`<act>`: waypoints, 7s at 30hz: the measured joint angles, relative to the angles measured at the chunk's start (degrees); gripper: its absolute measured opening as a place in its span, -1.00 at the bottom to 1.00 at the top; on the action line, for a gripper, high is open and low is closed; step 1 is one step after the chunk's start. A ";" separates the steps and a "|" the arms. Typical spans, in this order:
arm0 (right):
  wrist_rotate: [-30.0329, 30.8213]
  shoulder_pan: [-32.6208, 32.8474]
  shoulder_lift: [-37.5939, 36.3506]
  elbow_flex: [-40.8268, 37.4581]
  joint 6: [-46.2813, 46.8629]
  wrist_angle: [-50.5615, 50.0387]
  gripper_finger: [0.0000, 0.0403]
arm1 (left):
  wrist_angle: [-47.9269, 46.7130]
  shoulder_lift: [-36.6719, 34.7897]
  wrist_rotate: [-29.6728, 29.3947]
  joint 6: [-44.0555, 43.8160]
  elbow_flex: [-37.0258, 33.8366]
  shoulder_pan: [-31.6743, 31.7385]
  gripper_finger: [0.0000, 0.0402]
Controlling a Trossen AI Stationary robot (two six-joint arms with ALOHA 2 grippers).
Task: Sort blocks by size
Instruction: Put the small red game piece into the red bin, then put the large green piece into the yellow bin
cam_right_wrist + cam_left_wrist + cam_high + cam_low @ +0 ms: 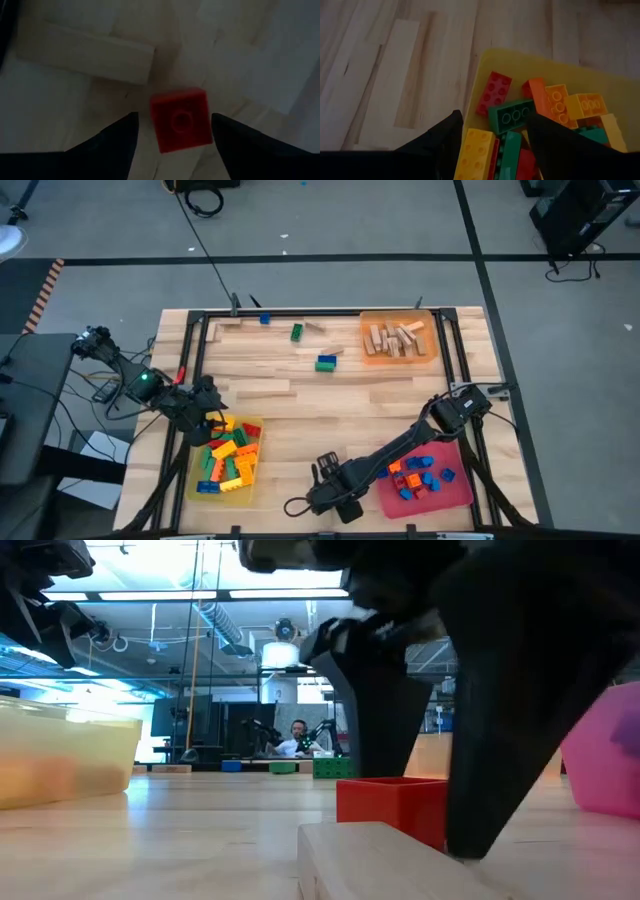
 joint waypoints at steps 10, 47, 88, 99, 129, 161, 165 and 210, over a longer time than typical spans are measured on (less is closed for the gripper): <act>0.68 0.00 0.63 -0.18 1.61 1.21 -0.25 | 0.32 0.02 -1.09 0.09 0.00 0.02 0.12; 8.08 10.71 -35.89 -26.41 107.98 -25.79 -0.25 | 5.54 0.06 -1.79 -0.04 0.00 -0.01 0.12; 1.12 11.03 -38.84 -44.01 114.76 -0.69 0.53 | 7.40 0.06 -1.92 -0.10 0.00 0.02 0.12; 11.08 8.35 -38.84 -36.44 102.31 -0.69 0.35 | 7.23 0.06 -1.97 -0.09 0.00 0.02 0.12; -3.81 -42.30 -38.71 -30.47 16.73 16.16 0.33 | 6.64 -0.12 -3.42 1.70 0.00 16.87 0.12; -6.70 -48.40 -19.58 -26.12 -14.65 17.74 0.33 | 12.86 0.08 -3.59 2.25 0.02 29.28 0.12; -5.11 -48.33 -18.16 -26.12 -15.04 17.97 0.32 | 12.87 0.08 -3.58 2.23 0.02 29.28 0.12; -13.36 -46.21 -17.16 -26.12 -5.82 25.55 0.20 | 12.09 0.08 -3.43 1.40 0.02 29.28 0.12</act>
